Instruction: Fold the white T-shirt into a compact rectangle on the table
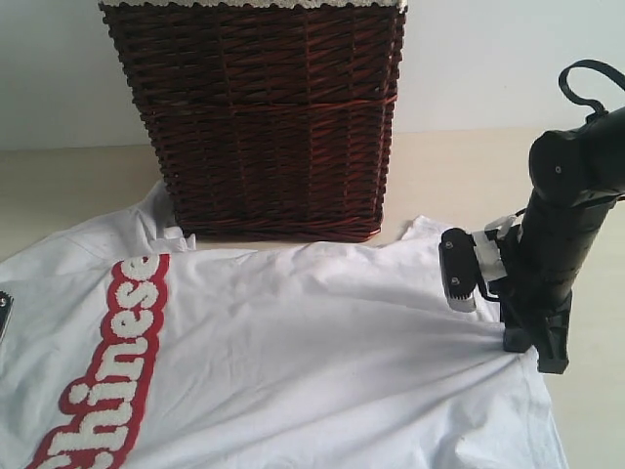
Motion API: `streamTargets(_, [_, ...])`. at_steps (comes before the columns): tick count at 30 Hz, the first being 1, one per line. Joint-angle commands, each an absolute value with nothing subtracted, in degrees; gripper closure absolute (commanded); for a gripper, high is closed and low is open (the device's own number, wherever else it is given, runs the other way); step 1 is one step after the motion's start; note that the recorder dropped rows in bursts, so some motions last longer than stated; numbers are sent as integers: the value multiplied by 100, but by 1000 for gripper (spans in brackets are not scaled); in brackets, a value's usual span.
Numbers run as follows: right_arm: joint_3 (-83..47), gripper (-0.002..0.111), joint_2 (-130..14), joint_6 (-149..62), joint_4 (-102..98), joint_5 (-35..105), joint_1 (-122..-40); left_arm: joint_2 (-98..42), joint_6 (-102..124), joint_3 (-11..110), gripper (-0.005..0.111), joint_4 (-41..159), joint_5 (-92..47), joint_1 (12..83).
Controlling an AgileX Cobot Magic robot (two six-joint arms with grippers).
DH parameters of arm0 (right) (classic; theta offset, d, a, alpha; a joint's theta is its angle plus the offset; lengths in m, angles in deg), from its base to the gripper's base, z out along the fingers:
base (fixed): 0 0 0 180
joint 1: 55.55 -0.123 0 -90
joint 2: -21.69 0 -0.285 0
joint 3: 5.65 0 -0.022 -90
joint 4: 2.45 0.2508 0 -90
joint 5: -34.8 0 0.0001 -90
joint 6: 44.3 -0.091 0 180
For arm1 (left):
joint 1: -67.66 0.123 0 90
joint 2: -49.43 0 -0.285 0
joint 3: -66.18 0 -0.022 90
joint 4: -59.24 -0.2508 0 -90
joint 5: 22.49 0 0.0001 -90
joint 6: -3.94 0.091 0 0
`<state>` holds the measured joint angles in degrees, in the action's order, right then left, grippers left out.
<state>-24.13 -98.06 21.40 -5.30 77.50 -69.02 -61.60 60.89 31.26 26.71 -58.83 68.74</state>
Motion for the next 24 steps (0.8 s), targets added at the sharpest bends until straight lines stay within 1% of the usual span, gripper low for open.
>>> streamTargets(1, [-2472,108,-10091,2134,-1034,7457,-6875,-6228,6071,3101,106,2705,-5923,6908])
streamTargets(8, [-2472,108,-10078,1808,-1034,7457,-6875,-6228,6071,3101,106,2706,-5622,6895])
streamTargets(12, [-2472,108,-9832,1792,-1059,7457,-6875,-6044,5999,3198,106,2706,-5651,6746])
streamTargets(15, [-2461,108,-9383,1792,-1059,7603,-6875,-5763,5752,3434,106,2706,-6037,6645])
streamTargets(20, [-2461,108,-8391,1792,-1059,7927,-6875,-5098,5732,3904,106,2808,-7202,6620])
streamTargets(24, [-2461,108,-7373,1792,-1059,8314,-6875,-4326,5599,4064,106,3344,-7377,6620])
